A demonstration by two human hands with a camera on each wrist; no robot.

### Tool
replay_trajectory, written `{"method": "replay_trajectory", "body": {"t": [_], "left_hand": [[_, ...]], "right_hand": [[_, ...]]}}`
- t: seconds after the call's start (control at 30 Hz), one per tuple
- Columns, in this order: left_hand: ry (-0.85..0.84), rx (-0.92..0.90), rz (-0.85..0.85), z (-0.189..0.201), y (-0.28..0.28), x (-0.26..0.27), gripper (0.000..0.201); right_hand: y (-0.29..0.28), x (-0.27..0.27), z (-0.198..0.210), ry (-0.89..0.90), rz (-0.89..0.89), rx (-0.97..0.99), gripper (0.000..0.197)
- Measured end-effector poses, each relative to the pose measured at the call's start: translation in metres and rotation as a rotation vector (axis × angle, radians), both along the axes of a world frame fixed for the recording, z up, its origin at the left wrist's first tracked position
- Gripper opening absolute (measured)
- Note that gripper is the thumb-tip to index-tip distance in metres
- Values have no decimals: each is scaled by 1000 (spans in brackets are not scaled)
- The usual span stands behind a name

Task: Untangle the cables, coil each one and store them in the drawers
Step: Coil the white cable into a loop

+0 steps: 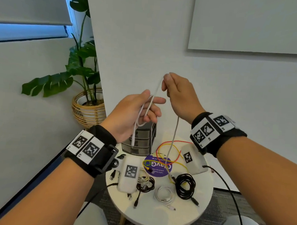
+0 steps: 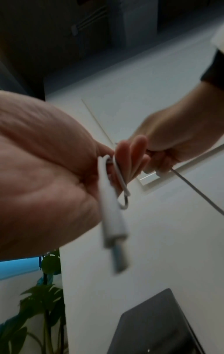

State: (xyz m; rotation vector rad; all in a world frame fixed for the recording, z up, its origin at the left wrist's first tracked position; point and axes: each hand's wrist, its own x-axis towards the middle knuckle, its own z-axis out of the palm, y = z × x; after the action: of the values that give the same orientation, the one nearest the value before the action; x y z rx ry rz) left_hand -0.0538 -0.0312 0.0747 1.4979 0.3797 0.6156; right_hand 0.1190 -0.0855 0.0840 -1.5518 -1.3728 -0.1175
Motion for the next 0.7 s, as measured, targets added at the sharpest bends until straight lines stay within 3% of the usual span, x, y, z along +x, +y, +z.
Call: {"method": "replay_trajectory", "body": {"t": [0.17,0.3,0.43,0.6,0.7], "left_hand": [[-54,55,68,-2,0,-2,41],[-191,32,26,8,-6,-2,47],[-337,-16,-59,25,-13,-3,49],[-346,213,209,37,-1,-4,31],[-293,308,278,36,9,-4,30]], "right_hand": [[0,-7,20,-111,32,32,37],[5,-2,17,-20,59,-40,41],[5,-13,-15,112,258,-212,39],[3,-41,-44,205,481,-443,19],[-3,-56,-38,108,569,-531,12]]}}
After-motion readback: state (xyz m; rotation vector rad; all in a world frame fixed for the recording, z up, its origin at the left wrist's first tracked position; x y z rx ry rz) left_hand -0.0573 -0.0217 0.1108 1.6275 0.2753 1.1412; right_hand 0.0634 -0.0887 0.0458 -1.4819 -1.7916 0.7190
